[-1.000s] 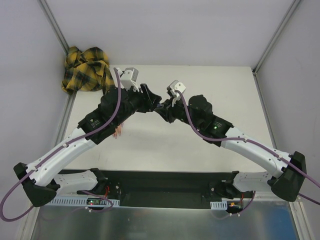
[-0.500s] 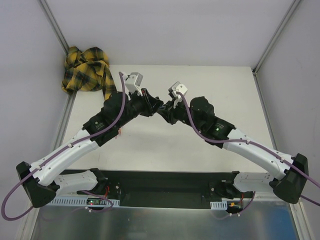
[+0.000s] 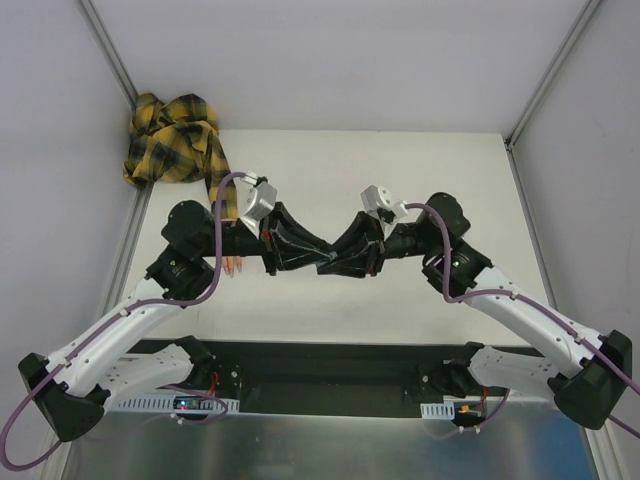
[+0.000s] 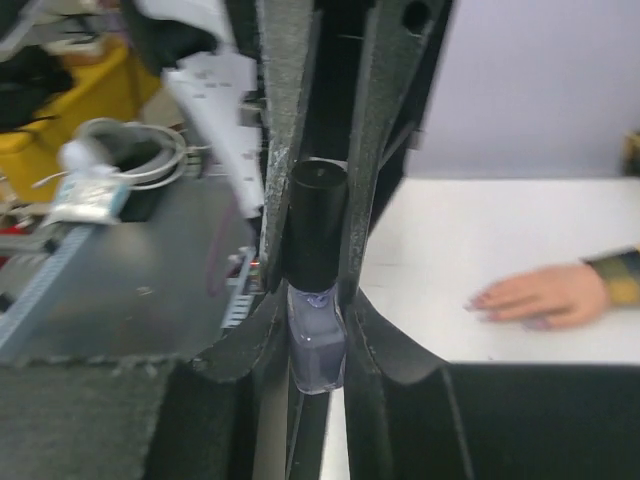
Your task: Paint the nails
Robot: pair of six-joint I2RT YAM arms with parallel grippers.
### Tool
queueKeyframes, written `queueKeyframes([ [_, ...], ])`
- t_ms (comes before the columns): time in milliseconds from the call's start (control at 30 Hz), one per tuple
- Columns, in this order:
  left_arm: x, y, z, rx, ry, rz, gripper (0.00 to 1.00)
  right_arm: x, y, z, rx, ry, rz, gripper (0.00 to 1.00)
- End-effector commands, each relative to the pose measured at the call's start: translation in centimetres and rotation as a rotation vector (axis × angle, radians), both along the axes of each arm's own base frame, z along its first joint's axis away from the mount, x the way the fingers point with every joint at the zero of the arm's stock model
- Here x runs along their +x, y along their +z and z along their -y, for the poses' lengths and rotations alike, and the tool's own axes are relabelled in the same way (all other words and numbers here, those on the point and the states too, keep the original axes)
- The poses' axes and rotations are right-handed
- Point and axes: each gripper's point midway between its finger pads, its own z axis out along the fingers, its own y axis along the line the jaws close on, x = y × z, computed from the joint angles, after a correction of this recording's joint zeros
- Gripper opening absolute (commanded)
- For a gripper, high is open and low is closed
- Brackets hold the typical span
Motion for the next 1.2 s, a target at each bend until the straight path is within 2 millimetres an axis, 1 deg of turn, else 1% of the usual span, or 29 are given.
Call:
queueKeyframes([
  [0, -4.1, -0.7, 0.3, 0.027, -0.272, 0.027, 0.00, -5.4, 3.8, 1.0, 0.134, 0.302, 0.147, 0.00],
  [33, -3.9, -0.7, 0.3, 0.025, -0.257, 0.023, 0.00, -5.2, 3.8, 1.0, 0.134, 0.294, 0.147, 0.00],
  [67, -3.0, -0.5, 0.4, 0.019, -0.198, 0.016, 0.02, -5.1, 3.8, 1.1, 0.134, 0.288, 0.145, 0.00],
  [100, -2.6, 0.0, 0.3, 0.014, -0.167, 0.029, 0.10, -4.8, 3.7, 1.0, 0.135, 0.272, 0.142, 0.00],
  [133, -2.2, -0.3, 0.2, 0.038, -0.133, 0.002, 0.21, -4.4, 3.8, 0.9, 0.134, 0.253, 0.142, 0.00],
  [167, -1.6, 0.0, 0.0, 0.040, -0.084, -0.003, 0.40, -4.0, 3.3, 0.8, 0.112, 0.238, 0.121, 0.00],
  [200, -0.2, 0.9, -0.1, 0.035, 0.007, -0.004, 0.59, -3.0, 3.1, 0.4, 0.112, 0.186, 0.141, 0.00],
  [233, 0.1, 0.9, -0.3, 0.048, 0.038, -0.022, 0.67, -2.3, 2.9, 0.2, 0.099, 0.149, 0.143, 0.00],
  [267, 0.1, 1.5, -0.7, 0.040, 0.061, -0.017, 0.73, -1.6, 2.3, 0.0, 0.056, 0.108, 0.110, 0.00],
  [300, 0.3, 2.2, -0.9, 0.028, 0.085, -0.023, 0.77, -0.3, 2.1, -0.3, 0.046, 0.035, 0.103, 0.00],
  [333, 1.1, 2.5, -1.2, 0.018, 0.148, -0.034, 0.84, 0.6, 1.8, -0.4, 0.036, -0.007, 0.118, 0.00],
  [367, 1.0, 2.9, -1.6, 0.008, 0.167, -0.034, 0.85, 1.1, 1.2, -0.5, 0.010, -0.036, 0.101, 0.00],
  [400, 1.2, 3.1, -1.9, -0.002, 0.196, -0.053, 0.87, 2.0, 1.1, -0.6, 0.006, -0.090, 0.101, 0.00],
  [433, 2.6, 3.2, -2.3, -0.012, 0.283, -0.082, 0.88, 2.7, 0.9, -0.6, 0.002, -0.125, 0.099, 0.00],
  [467, 3.3, 2.8, -2.8, -0.004, 0.340, -0.119, 0.89, 3.3, 0.7, -0.7, -0.004, -0.162, 0.097, 0.00],
  [500, 4.0, 2.6, -3.1, 0.000, 0.391, -0.173, 0.88, 4.5, 0.7, -0.5, -0.005, -0.232, 0.094, 0.01],
  [533, 6.2, 2.2, -4.2, 0.003, 0.534, -0.225, 0.82, 5.0, 0.8, -0.5, -0.006, -0.268, 0.095, 0.00],
  [567, 7.1, 1.6, -4.7, 0.017, 0.597, -0.271, 0.78, 5.6, 0.7, -0.4, -0.011, -0.314, 0.093, 0.00],
  [600, 7.4, 1.0, -5.3, 0.050, 0.646, -0.324, 0.75, 6.8, 0.8, -0.1, -0.011, -0.398, 0.088, 0.00],
  [633, 8.0, 0.9, -5.7, 0.054, 0.685, -0.338, 0.73, 7.1, 0.8, -0.1, -0.013, -0.425, 0.084, 0.00],
  [667, 8.3, 1.1, -5.9, 0.051, 0.708, -0.339, 0.73, 8.3, 0.9, 0.3, -0.016, -0.505, 0.076, 0.00],
  [733, 8.4, 1.5, -5.8, 0.045, 0.710, -0.336, 0.72, 8.7, 1.0, 0.4, -0.026, -0.554, 0.071, 0.00],
  [767, 8.6, 1.3, -5.3, 0.059, 0.697, -0.338, 0.72, 9.0, 1.0, 0.6, -0.029, -0.582, 0.071, 0.00],
  [800, 8.7, 1.6, -5.2, 0.060, 0.692, -0.331, 0.72, 9.5, 1.1, 0.8, -0.028, -0.622, 0.072, 0.00],
  [933, 9.2, 0.9, -4.1, 0.092, 0.676, -0.332, 0.71, 9.6, 1.2, 1.0, -0.031, -0.653, 0.076, 0.00],
  [967, 9.5, 0.4, -3.7, 0.107, 0.676, -0.332, 0.71, 9.6, 1.1, 0.9, -0.034, -0.656, 0.075, 0.00],
  [1133, 10.4, -0.4, -2.9, 0.151, 0.698, -0.280, 0.64, 9.8, 0.9, 0.8, -0.048, -0.668, 0.080, 0.00],
  [1167, 10.4, -0.6, -2.5, 0.158, 0.694, -0.275, 0.63, 9.8, 1.0, 0.7, -0.047, -0.667, 0.082, 0.00],
])
